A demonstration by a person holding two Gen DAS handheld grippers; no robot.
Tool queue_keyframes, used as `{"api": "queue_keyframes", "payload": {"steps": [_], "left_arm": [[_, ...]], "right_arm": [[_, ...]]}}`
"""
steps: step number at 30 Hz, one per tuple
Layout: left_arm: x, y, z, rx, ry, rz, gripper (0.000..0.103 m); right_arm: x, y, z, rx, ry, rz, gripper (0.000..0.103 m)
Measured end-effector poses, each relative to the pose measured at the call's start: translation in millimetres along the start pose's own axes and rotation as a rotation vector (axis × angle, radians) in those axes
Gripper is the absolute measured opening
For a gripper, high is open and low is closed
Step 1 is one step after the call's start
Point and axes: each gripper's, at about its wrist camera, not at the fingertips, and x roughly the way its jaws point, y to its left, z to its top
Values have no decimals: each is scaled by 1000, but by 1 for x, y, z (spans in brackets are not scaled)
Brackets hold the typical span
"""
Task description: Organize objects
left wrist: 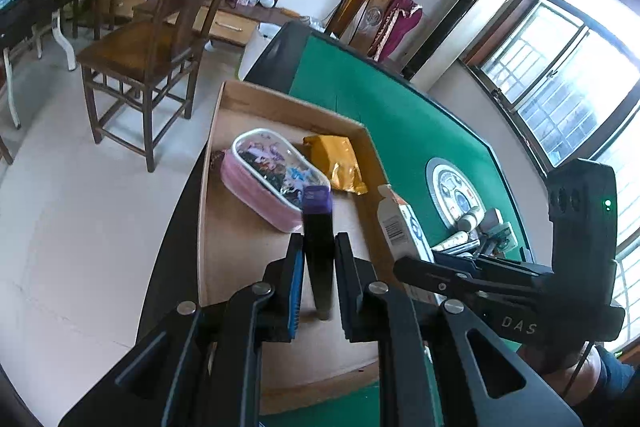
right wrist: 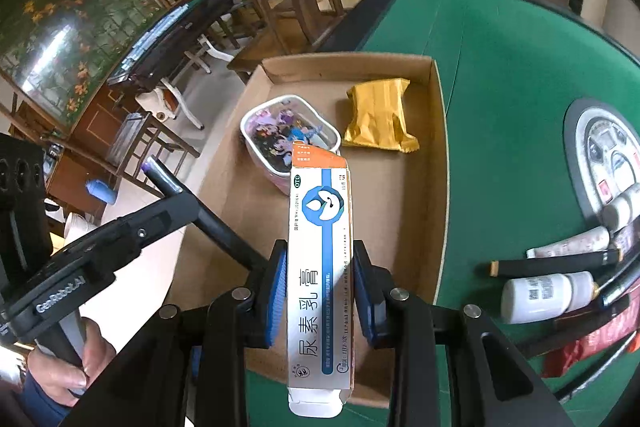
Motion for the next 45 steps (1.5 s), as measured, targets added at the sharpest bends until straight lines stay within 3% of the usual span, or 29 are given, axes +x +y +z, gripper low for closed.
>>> {"api": "queue_keyframes", "payload": {"steps": [12, 21, 32, 36, 41, 45], "left_arm": [[39, 16, 18, -14, 74, 19, 18], [59, 25, -1, -33, 154, 33, 18], [48, 31, -11, -7, 164, 89, 18], [42, 28, -12, -11, 156, 78, 18], [34, 5, -11, 37, 125, 52, 19], [38, -40, -13, 163, 133, -11, 20]], "right_arm": [[42, -10, 8, 19, 53, -70, 33], [55, -1, 0, 14, 78, -57, 33], [66, 23, -8, -26, 102, -12, 35], [55, 19, -15, -40, 94, -39, 54], [13, -5, -29, 14, 11, -59, 54], [-29, -44, -52, 112, -53, -84, 54]]}}
